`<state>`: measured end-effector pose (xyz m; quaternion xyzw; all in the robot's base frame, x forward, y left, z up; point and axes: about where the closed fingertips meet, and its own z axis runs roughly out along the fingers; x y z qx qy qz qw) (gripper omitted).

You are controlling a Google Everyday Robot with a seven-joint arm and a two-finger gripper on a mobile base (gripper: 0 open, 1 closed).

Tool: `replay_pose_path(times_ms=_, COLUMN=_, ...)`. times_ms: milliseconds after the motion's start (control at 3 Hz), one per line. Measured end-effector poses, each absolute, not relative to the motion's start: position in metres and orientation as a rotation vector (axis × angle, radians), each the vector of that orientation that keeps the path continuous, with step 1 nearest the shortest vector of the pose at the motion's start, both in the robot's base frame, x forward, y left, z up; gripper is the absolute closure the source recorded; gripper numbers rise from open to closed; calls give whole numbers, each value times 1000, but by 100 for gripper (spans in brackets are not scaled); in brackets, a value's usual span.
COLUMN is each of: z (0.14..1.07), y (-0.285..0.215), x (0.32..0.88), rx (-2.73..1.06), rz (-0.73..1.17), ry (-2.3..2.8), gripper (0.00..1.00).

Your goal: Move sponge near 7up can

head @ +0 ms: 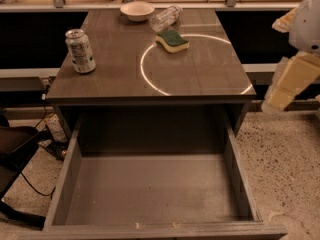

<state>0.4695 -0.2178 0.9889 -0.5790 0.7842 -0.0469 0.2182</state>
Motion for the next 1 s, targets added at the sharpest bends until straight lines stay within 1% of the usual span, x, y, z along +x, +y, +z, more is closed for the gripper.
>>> replay_pose_path(times_ms=333, z=985, y=-223, x=517, rx=-1380, rz=-45, ry=2122, gripper=0)
replay_pose_path(times_ms=667, z=971, y=-217, x=561, rx=-1174, rz=125, ry=2024, gripper=0)
replay_pose_path(times_ms=1000, z=986, y=-197, x=611, rx=-1031, rz=255, ry=1809, gripper=0)
